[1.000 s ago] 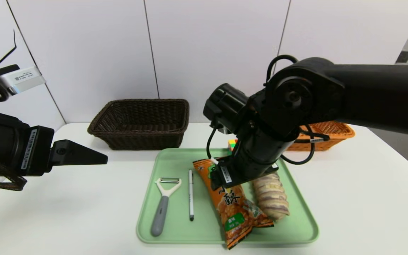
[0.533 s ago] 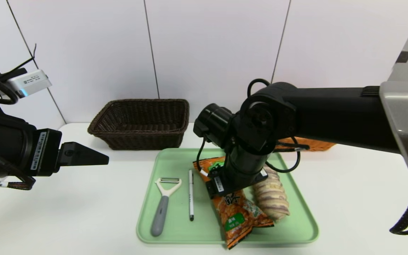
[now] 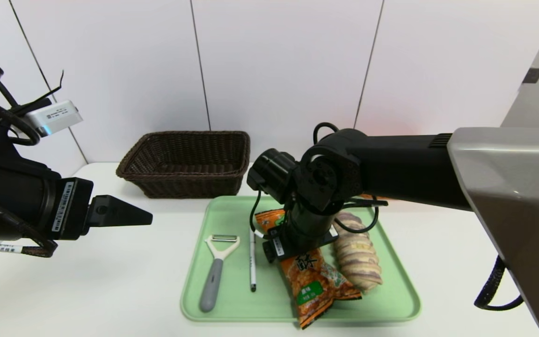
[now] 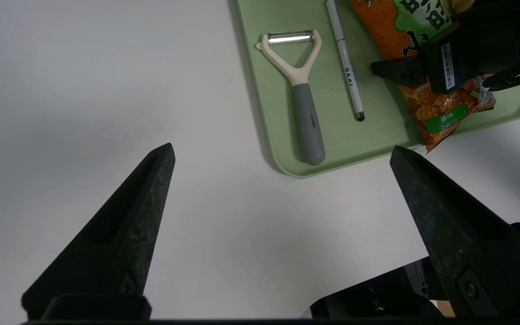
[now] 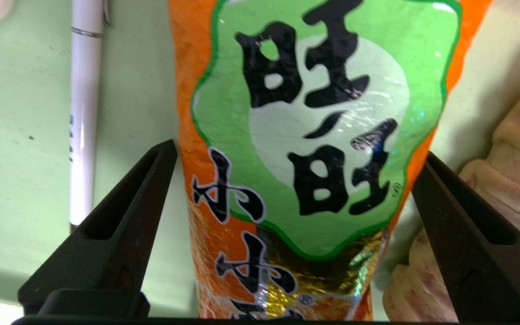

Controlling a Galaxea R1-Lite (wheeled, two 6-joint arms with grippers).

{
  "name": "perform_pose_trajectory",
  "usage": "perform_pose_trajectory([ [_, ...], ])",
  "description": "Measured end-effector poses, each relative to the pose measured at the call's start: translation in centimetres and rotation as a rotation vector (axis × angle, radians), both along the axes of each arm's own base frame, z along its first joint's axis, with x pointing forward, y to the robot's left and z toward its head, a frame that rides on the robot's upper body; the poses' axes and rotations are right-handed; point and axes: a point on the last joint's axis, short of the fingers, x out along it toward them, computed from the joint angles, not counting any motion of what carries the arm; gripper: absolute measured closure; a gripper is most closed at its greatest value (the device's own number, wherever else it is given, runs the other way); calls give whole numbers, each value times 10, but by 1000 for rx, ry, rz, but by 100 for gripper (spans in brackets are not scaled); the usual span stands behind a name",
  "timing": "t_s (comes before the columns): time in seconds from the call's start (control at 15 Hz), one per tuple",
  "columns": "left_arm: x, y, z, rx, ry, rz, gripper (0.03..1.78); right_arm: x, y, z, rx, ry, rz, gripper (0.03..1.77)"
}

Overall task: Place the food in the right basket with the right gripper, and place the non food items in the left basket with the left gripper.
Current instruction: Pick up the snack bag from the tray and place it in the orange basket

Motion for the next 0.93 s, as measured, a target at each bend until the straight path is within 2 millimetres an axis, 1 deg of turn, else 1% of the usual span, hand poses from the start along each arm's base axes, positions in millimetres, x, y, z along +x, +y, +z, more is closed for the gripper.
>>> perform_pose_trajectory([
  [0.33, 4, -2, -2, 7, 12, -3, 12, 1, 0, -2, -6, 7, -2, 9],
  [0.4, 4, -2, -3, 7, 14, -3, 12, 1, 0, -2, -7, 8, 1, 18],
  [0.47, 6, -3, -3, 7, 12, -3, 12, 0, 0, -2, -8, 8, 3, 37],
  [0.67, 8, -4, -4, 8, 16, -3, 12, 0, 0, -2, -10, 7, 7, 79],
  [0.8, 9, -4, -4, 9, 17, -2, 12, 0, -1, -3, -13, 10, 6, 97],
  [0.87, 9, -4, -4, 10, 19, -2, 12, 0, -1, -3, -14, 11, 5, 110],
  [0.93, 10, -4, -4, 12, 20, -3, 12, 0, -1, -2, -14, 11, 6, 129],
])
